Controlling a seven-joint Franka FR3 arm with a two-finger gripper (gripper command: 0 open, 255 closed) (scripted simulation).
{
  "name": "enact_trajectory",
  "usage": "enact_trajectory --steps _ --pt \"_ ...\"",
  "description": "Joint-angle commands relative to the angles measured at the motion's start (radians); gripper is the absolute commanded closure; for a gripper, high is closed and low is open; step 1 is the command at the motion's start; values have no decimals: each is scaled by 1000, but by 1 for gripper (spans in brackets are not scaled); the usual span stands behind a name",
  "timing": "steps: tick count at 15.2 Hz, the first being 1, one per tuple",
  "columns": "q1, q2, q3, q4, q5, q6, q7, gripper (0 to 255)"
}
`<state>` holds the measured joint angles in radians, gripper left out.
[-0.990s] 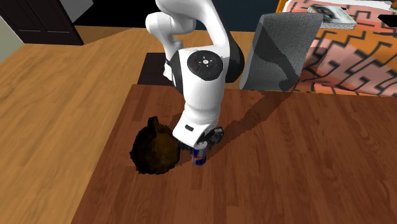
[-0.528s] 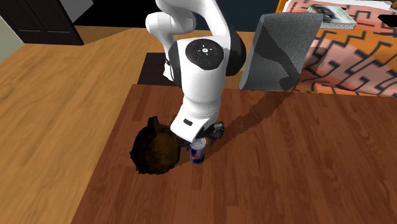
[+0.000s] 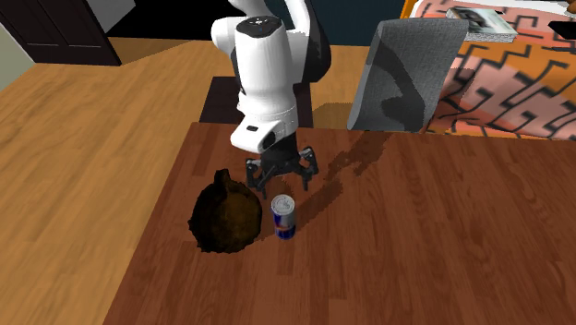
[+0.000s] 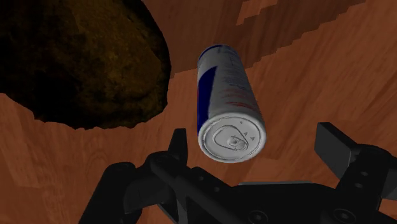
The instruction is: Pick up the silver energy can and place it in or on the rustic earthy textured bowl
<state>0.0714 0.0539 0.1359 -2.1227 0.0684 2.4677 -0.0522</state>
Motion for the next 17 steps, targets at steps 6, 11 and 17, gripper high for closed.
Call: enact_trajectory --steps 6,11,17 --pt "3 49 1 -16 -3 76 2 0" --pt "3 49 1 -16 -3 76 2 0" --pt "3 49 1 -16 -3 76 2 255"
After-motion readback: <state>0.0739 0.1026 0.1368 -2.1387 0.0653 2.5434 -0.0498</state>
